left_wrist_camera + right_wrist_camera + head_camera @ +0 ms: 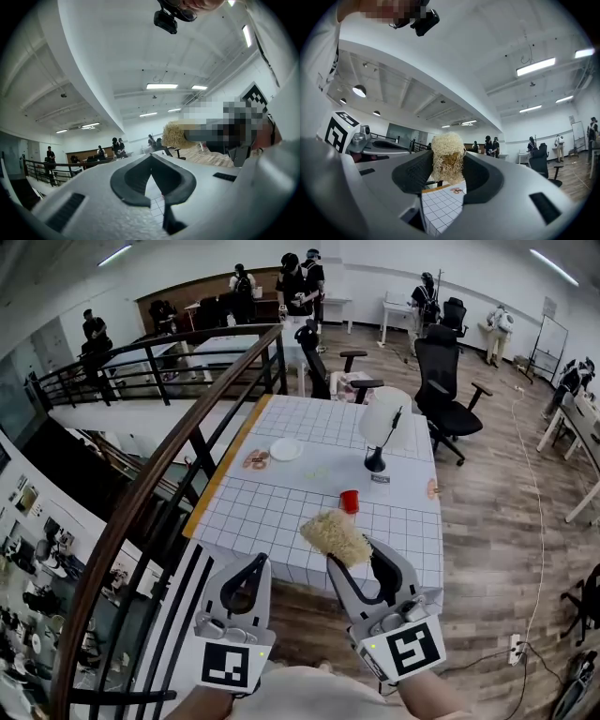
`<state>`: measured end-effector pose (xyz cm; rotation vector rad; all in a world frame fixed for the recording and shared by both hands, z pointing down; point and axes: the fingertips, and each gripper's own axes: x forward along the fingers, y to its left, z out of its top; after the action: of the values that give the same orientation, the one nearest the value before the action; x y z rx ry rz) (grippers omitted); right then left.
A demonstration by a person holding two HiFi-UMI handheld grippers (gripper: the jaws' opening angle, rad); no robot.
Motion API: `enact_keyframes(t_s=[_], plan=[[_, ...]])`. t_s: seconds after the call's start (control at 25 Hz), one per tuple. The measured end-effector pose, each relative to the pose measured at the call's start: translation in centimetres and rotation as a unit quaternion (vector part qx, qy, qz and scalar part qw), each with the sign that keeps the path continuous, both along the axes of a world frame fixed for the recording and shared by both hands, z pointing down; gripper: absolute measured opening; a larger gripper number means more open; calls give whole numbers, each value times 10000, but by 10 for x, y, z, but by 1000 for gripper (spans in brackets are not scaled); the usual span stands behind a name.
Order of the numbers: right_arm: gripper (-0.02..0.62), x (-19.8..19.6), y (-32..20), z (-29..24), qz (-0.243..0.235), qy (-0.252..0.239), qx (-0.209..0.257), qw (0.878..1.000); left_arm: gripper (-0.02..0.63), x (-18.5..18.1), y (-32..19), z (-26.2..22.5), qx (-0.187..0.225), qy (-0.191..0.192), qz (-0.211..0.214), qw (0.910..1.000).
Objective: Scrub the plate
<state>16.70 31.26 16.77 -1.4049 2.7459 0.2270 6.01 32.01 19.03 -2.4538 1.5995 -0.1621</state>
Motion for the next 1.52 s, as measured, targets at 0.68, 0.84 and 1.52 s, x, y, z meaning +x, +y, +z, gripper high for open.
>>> enact_keyframes(t_s=[0.68, 0.84, 1.52], plan=[[193, -2, -41, 30, -11, 315, -214, 9993, 12, 1, -37, 24, -124, 232, -54, 9996], [193, -15, -67, 34, -28, 294, -194, 9994, 12, -12, -66, 34, -214, 352, -34, 9991], [193, -89, -230, 47, 184, 393, -448, 9981, 12, -91, -242, 44, -413, 714, 125, 9965]])
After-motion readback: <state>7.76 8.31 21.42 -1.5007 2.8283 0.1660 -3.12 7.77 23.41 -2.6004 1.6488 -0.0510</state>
